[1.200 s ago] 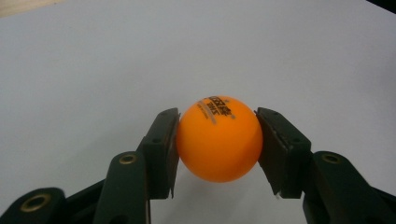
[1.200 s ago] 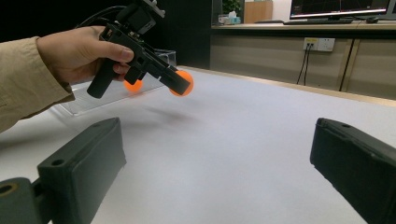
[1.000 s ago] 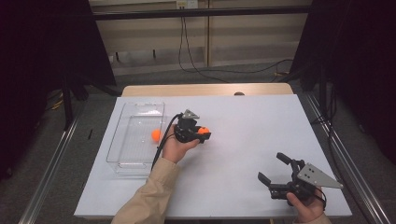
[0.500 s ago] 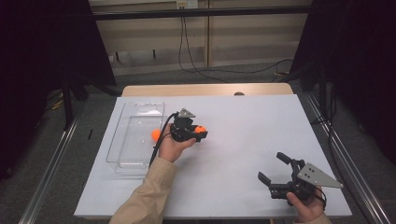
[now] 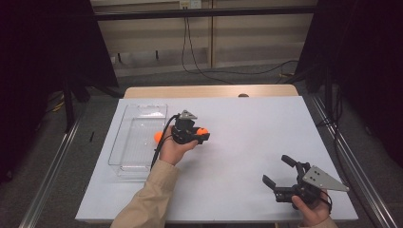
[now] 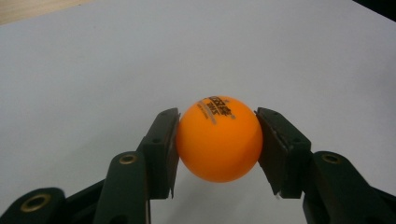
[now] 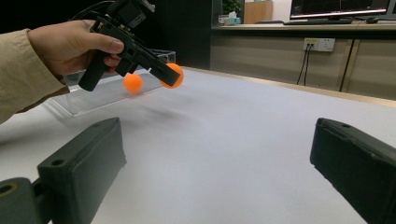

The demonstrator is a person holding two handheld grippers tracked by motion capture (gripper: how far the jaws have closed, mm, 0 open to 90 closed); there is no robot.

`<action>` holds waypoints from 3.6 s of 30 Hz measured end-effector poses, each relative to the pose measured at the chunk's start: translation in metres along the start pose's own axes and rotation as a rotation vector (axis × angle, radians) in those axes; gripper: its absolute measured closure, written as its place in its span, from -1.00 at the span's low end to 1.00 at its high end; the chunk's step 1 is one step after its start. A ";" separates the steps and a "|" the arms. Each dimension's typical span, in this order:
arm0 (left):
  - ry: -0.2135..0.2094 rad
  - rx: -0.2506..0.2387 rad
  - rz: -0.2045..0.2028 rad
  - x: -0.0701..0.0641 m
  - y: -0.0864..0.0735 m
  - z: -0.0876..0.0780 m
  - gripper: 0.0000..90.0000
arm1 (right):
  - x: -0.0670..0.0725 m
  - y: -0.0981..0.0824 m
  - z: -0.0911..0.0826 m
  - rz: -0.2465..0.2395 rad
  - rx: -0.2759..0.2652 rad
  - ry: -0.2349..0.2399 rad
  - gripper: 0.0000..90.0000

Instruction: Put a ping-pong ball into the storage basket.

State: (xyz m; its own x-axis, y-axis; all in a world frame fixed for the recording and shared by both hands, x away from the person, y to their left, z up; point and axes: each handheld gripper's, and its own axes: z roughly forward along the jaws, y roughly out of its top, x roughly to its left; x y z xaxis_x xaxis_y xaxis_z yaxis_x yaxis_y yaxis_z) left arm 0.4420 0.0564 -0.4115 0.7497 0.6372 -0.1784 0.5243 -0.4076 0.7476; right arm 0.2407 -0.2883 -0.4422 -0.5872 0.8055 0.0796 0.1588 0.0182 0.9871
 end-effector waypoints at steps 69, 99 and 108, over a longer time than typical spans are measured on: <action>0.011 -0.031 -0.086 0.019 0.004 -0.038 0.13 | 0.001 0.000 -0.002 -0.002 0.002 -0.004 -0.95; 0.023 -0.034 -0.110 0.025 0.006 -0.056 0.13 | 0.001 0.000 -0.002 -0.003 -0.002 -0.003 -0.95; 0.032 -0.040 -0.114 0.027 0.006 -0.062 0.13 | 0.001 0.000 -0.002 -0.003 -0.002 -0.002 -0.95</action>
State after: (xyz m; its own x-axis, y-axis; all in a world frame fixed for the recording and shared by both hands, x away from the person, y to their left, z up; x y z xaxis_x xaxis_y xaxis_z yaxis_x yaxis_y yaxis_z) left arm 0.4407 0.1115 -0.3725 0.6724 0.6990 -0.2436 0.5885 -0.3052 0.7487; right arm 0.2384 -0.2887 -0.4418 -0.5861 0.8066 0.0764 0.1556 0.0195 0.9876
